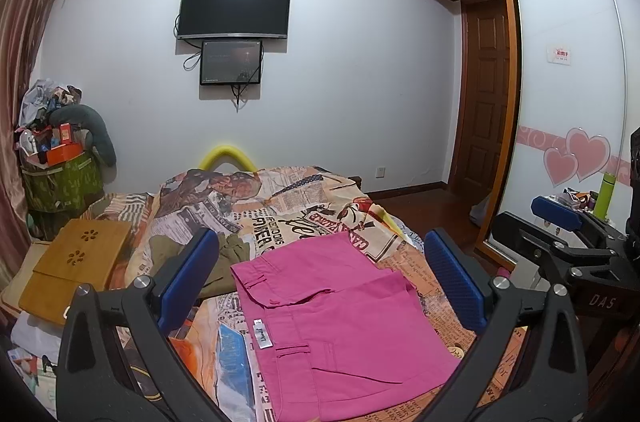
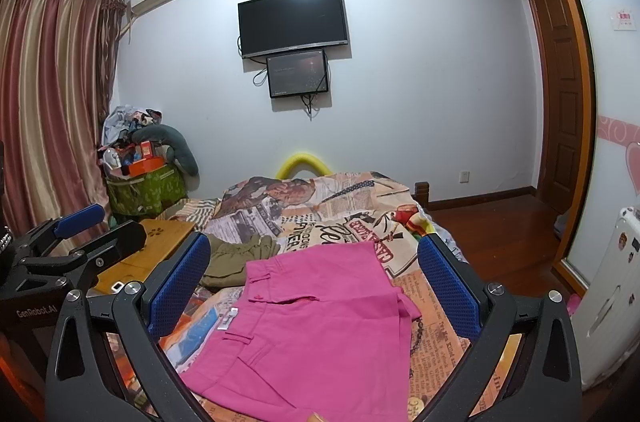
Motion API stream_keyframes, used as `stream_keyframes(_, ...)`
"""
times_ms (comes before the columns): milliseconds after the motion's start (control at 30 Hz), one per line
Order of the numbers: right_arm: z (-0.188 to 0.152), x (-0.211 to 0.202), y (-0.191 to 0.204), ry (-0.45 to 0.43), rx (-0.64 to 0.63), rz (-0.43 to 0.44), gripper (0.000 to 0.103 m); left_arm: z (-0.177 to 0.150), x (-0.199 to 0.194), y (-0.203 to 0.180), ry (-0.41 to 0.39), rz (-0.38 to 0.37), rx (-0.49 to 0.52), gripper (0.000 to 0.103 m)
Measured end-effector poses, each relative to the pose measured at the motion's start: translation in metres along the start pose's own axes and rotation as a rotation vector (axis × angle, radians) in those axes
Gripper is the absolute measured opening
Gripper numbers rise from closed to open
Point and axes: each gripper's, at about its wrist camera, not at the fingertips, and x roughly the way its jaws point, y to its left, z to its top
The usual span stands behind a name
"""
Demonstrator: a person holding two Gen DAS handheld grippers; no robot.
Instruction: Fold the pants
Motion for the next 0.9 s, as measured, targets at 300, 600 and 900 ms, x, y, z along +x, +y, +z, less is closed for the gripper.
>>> stream_keyframes(300, 0.0000, 0.0003, -0.0003, 0.002, 0.000, 0.000, 0.103, 0.0002, 0.0002, 0.0000, 0.003, 0.000, 0.000, 0.103)
stream_keyframes(600, 0.0006, -0.0012, -0.0009, 0.002, 0.001, 0.001, 0.103, -0.0003, 0.0002, 0.0009, 0.005, -0.001, -0.002, 0.103)
stream_keyframes(900, -0.0005, 0.0005, -0.0015, 0.009, 0.000, -0.004, 0.103, -0.0033, 0.0035, 0.0033, 0.019, -0.009, -0.011, 0.103)
